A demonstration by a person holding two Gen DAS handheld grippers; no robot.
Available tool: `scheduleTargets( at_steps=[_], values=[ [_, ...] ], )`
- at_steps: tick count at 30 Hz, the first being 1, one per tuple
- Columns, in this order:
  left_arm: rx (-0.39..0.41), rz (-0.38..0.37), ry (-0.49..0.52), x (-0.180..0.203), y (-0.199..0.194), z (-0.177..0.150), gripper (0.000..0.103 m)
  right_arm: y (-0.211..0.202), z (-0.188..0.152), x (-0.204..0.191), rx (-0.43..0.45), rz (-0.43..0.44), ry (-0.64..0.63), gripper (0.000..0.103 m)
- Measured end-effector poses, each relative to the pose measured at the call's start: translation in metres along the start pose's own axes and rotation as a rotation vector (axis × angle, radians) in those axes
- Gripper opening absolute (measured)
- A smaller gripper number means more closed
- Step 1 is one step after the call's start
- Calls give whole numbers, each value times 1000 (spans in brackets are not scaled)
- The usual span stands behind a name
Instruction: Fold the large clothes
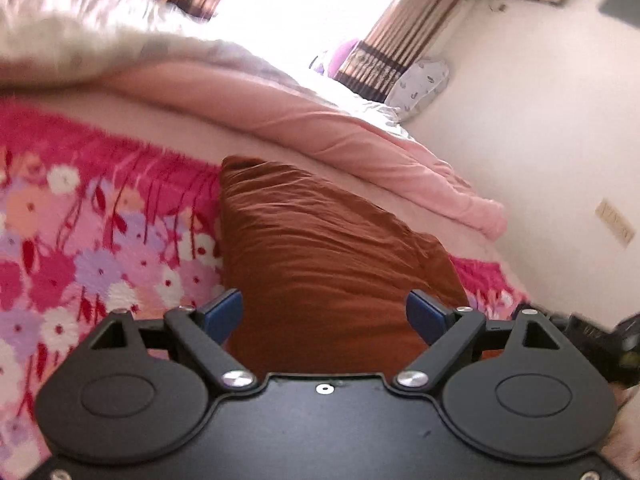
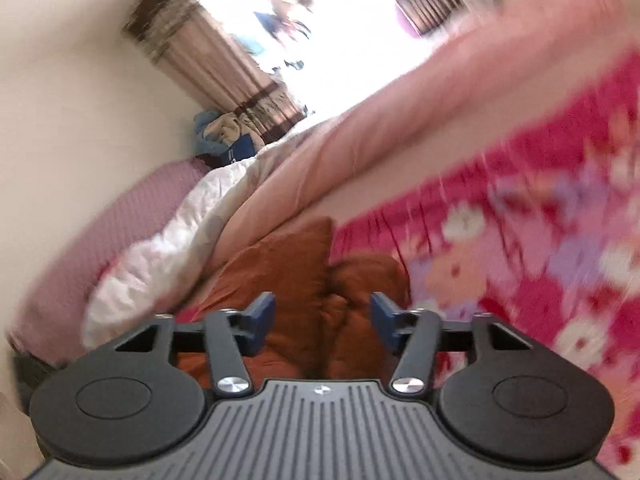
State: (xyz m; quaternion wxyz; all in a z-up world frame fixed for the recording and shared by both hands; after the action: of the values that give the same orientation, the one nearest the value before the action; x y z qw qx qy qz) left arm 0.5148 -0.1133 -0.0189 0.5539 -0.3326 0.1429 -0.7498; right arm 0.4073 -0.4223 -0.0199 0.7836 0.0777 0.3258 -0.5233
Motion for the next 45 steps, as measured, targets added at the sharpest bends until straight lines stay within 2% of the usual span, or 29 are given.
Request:
scheduleTargets(
  at_steps=[1, 3, 6, 9, 11, 15, 22, 28, 33, 35, 37, 40, 45],
  values=[
    [24, 18, 29, 10, -8, -7, 90, -2, -3, -20, -6, -12, -55, 41],
    [64, 45, 91, 27, -19, -22, 90, -2, -9, -47, -29, -38, -152, 35],
    [91, 91, 176, 45, -18, -48, 88, 4, -28, -80, -56, -104, -291, 32],
    [60, 122, 213, 50, 1, -73, 87, 12, -47, -86, -77, -183, -356, 32],
    [31, 138, 215, 48, 16, -88, 87, 18, -59, -84, -104, -225, -363, 32],
    [32, 159, 236, 45, 32, -104, 87, 30, -78, -69, -143, -276, -353, 29],
    [23, 155, 223, 40, 30, -111, 88, 41, -92, -50, -162, -273, -297, 26],
    [20, 162, 250, 45, 19, -97, 88, 36, -89, -53, -158, -262, -288, 26],
    [98, 142, 236, 55, 4, -49, 88, 28, -53, -71, -91, -209, -282, 27],
    [127, 152, 245, 58, 7, -30, 87, 34, -36, -75, -76, -220, -304, 27],
    [135, 157, 254, 60, 20, -12, 87, 48, -25, -76, -80, -221, -326, 27],
    [112, 192, 253, 57, 49, 3, 87, 75, -16, -65, -118, -211, -294, 27],
    [21, 218, 283, 54, 92, -6, 88, 110, -25, -43, -187, -262, -317, 27]
  ],
)
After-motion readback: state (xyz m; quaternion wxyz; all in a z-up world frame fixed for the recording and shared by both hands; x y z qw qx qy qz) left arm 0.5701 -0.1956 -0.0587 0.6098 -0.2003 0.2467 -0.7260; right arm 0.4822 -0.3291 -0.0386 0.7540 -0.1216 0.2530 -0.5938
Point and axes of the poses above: each gripper's, at about its wrist camera, not at the fingertips, and y roughly the way its jaws point, x to its right, z to its top, the point moved 7 cm from there along y, roughly the way its jaws point, and after that the axes turned 14 degrees about z, right-handed, at the moved point
